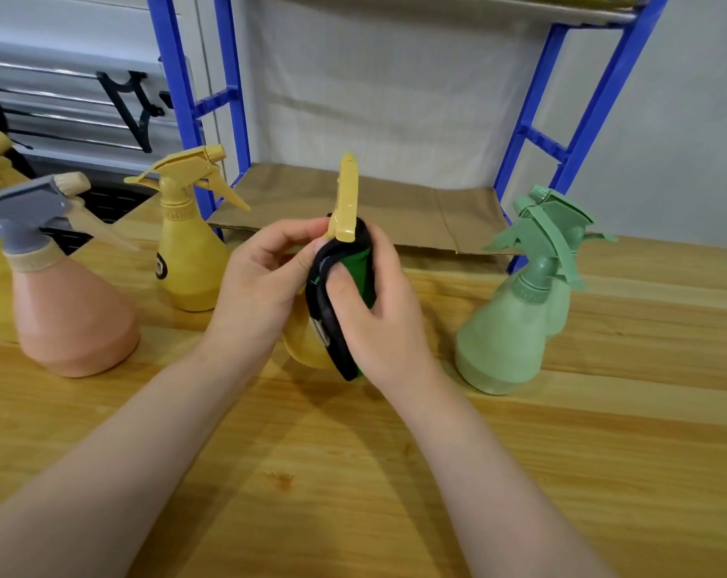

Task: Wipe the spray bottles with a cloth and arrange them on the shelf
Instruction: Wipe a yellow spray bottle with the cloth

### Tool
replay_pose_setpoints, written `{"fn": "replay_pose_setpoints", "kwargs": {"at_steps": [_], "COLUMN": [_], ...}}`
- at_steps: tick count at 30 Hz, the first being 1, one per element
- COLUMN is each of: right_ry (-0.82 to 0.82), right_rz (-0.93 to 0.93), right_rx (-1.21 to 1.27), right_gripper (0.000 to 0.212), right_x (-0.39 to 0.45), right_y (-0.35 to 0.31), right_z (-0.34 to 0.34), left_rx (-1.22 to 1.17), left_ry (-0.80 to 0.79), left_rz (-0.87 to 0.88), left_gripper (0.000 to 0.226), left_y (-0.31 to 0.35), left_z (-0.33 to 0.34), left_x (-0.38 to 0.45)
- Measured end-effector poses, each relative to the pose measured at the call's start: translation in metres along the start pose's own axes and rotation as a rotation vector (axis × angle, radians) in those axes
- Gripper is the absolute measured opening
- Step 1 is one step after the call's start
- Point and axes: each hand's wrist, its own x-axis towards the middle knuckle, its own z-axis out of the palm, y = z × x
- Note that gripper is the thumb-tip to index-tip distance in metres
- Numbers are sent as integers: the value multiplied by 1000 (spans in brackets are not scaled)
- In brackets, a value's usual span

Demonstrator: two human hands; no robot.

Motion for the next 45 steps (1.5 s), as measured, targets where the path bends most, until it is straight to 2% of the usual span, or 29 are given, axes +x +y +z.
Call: {"fn": "replay_pose_setpoints", "kwargs": {"at_steps": [3, 7, 12, 15, 17, 19, 22, 25, 28, 36, 39, 45], "right_ry": [43, 144, 125, 170, 223, 242, 244, 239, 204, 137, 88, 118], "right_rz": [32, 118, 183, 275, 311, 280, 132, 79, 45, -19, -4, -11], "right_rx": [10, 109, 210, 266, 250, 110, -115, -175, -254, -264, -219, -290], "right_gripper": [34, 22, 14, 11, 13, 18, 24, 26, 24, 17, 19, 17], "right_x": [0, 1, 2, 5, 8, 10, 9, 6, 4, 5, 4, 3], "right_y": [2, 3, 1, 5, 9, 11, 9, 9, 10, 8, 9, 15], "right_z": [0, 0, -3, -3, -4, -7, -13, -11, -9, -6, -6, -5], "left_rx": [10, 76, 237, 333, 443, 502, 426, 383, 325, 379, 218, 59], "left_ry": [-49, -178, -188, -234, -264, -240, -175, -157, -131, -51, 48, 111], "left_rz": [31, 48, 90, 96, 135, 177, 144, 79, 77, 147, 113, 39], "left_gripper": [21, 32, 34, 35, 37, 36, 36, 40, 28, 23, 8, 13], "left_y": [0, -5, -6, -11, -15, -16, -14, -10, -7, -2, 0, 6], "left_z": [1, 1, -2, -3, -2, 0, -1, 1, 3, 5, 4, -2], "left_x": [-3, -6, -3, -2, -3, -3, -3, -3, -3, -7, -6, 1]}}
